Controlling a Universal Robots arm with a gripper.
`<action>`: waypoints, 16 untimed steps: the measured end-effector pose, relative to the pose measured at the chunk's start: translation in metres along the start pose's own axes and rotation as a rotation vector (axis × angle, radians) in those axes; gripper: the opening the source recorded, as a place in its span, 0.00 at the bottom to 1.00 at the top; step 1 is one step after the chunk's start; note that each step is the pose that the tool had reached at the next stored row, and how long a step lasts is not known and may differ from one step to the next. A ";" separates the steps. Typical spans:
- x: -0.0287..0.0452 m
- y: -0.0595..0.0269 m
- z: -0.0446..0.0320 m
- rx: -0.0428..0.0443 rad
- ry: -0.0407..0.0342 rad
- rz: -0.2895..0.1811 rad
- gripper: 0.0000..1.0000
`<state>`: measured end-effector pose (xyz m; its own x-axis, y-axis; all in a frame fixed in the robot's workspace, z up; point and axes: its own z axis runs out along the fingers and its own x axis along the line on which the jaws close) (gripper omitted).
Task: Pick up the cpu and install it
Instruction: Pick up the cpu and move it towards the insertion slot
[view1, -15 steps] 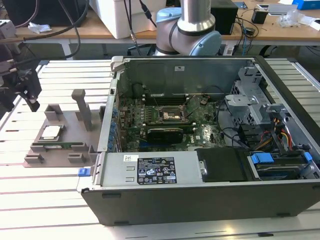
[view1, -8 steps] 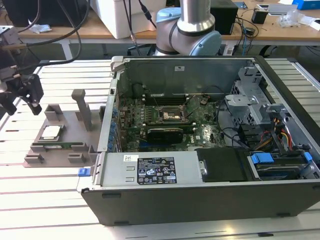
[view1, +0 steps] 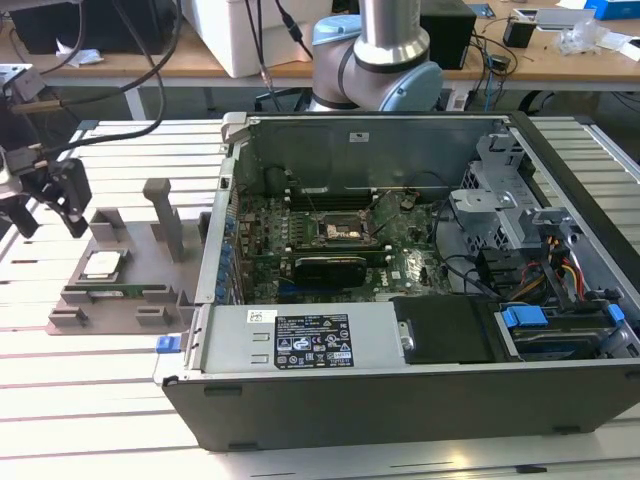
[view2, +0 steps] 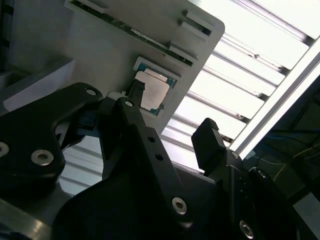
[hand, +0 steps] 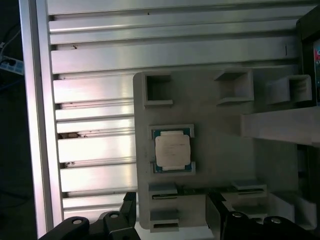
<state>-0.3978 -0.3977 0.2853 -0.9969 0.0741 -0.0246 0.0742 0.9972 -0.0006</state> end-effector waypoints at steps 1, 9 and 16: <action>0.0000 0.0000 0.0012 0.0000 0.0000 0.000 0.66; 0.0003 0.0000 0.0123 0.0000 0.0000 0.000 0.66; 0.0006 0.0000 0.0236 0.0000 0.0000 0.000 0.66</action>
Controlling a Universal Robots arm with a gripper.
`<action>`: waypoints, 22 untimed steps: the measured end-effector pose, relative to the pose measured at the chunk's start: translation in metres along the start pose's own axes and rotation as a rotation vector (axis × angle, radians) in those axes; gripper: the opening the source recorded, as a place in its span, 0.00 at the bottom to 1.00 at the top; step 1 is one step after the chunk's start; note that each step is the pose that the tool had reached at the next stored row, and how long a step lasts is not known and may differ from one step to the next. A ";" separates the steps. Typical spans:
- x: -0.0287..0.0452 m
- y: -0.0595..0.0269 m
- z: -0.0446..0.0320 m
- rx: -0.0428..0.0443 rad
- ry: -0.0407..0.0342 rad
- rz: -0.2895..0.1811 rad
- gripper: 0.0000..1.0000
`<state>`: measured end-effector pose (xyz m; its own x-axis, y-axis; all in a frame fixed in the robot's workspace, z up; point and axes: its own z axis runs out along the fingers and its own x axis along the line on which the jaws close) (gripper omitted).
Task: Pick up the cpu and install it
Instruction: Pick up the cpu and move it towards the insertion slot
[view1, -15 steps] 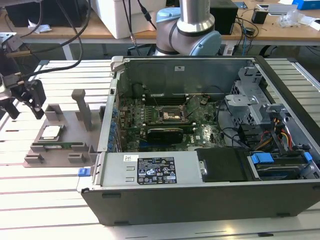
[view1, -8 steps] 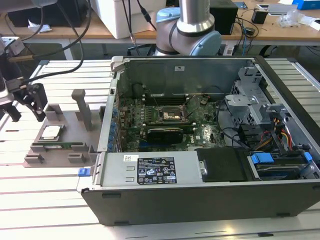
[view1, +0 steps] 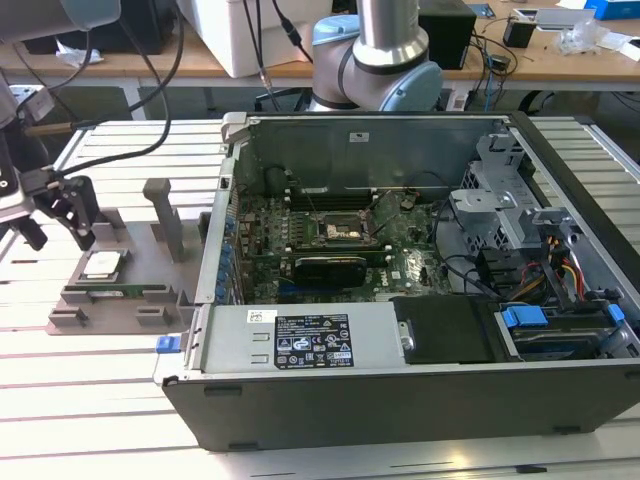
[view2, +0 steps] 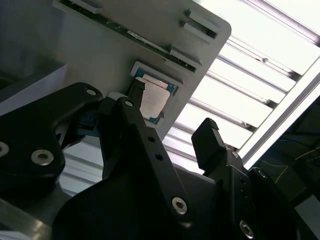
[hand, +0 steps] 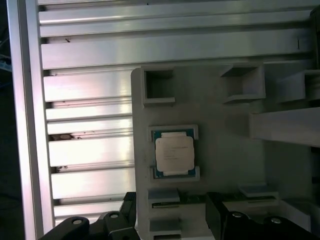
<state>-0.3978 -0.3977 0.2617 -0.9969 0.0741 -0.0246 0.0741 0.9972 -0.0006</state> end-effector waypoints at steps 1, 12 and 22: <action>0.0001 0.0000 0.0012 0.0000 0.0000 0.000 0.66; 0.0004 0.0001 0.0169 0.0000 0.0000 0.000 0.66; 0.0008 0.0001 0.0300 0.0000 0.0000 0.000 0.66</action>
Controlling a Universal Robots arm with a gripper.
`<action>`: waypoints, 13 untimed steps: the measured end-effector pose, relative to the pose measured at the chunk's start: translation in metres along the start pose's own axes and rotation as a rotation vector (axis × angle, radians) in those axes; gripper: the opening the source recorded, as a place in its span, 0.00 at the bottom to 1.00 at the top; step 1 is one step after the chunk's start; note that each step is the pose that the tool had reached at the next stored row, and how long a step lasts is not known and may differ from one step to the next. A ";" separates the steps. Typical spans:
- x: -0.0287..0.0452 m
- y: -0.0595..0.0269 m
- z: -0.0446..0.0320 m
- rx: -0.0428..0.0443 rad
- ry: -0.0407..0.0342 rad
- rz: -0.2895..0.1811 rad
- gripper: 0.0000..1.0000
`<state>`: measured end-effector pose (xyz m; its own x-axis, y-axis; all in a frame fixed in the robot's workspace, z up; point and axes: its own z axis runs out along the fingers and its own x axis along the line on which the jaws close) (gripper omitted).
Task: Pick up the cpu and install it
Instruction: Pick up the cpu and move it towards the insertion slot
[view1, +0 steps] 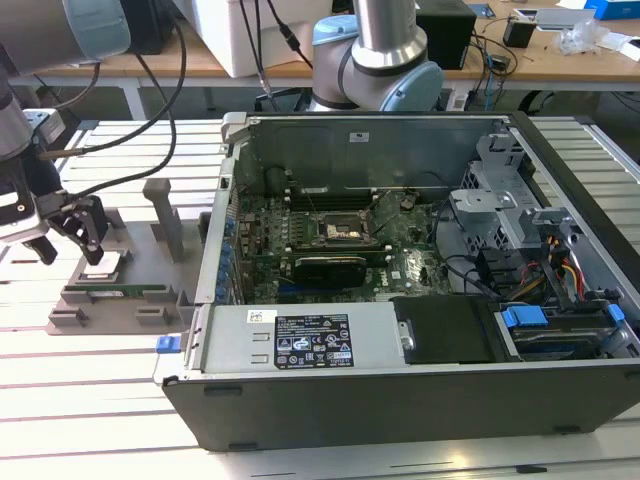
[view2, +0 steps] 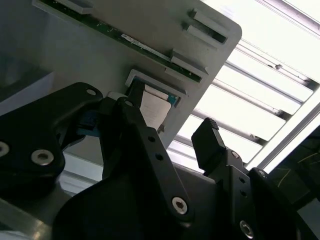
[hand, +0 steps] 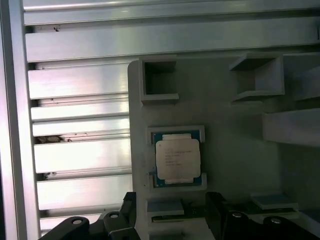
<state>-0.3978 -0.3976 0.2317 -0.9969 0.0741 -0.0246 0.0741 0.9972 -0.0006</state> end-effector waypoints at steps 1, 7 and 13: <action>0.0000 0.0000 0.0014 -0.0001 -0.0001 0.000 0.66; 0.0002 0.0001 0.0074 -0.0001 -0.0001 0.000 0.66; 0.0004 0.0001 0.0163 0.0000 0.0000 0.000 0.66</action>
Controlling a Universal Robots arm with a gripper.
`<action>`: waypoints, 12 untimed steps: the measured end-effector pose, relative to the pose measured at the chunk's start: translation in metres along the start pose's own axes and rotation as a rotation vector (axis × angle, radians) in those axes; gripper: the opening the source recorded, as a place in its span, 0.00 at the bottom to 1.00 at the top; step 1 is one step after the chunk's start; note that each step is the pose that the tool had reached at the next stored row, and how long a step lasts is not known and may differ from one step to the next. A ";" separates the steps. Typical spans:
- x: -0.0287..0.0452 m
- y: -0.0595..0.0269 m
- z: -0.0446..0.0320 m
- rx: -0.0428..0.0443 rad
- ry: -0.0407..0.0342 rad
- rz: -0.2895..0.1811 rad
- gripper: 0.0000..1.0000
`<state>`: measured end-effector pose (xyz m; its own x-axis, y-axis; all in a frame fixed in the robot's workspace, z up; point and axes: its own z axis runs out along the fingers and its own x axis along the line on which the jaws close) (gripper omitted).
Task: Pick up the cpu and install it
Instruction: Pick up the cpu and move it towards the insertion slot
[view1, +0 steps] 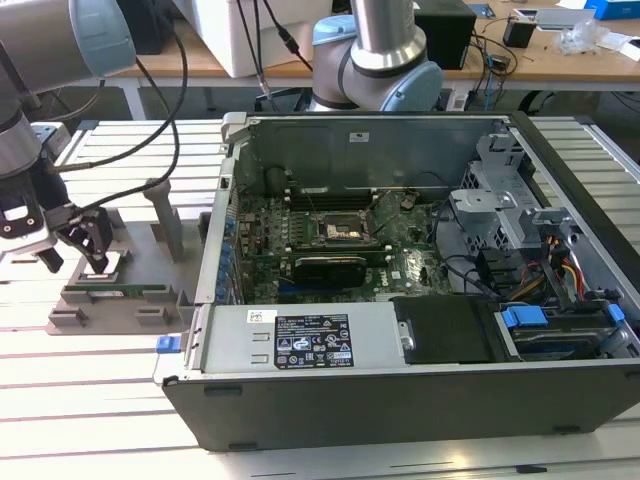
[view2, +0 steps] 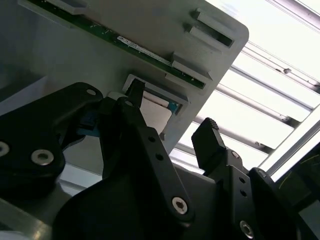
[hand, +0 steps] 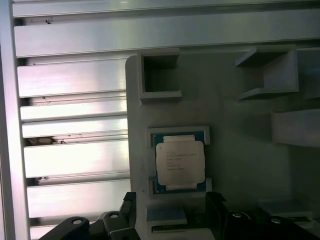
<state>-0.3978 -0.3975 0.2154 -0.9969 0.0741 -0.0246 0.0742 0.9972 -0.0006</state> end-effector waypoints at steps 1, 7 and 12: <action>0.0000 0.0000 0.0008 0.0000 0.0000 0.000 0.66; 0.0002 0.0000 0.0091 0.0000 0.0000 0.000 0.66; 0.0003 0.0003 0.0154 0.0000 0.0000 0.000 0.66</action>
<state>-0.3977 -0.3973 0.1999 -0.9969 0.0742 -0.0246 0.0742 0.9972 -0.0006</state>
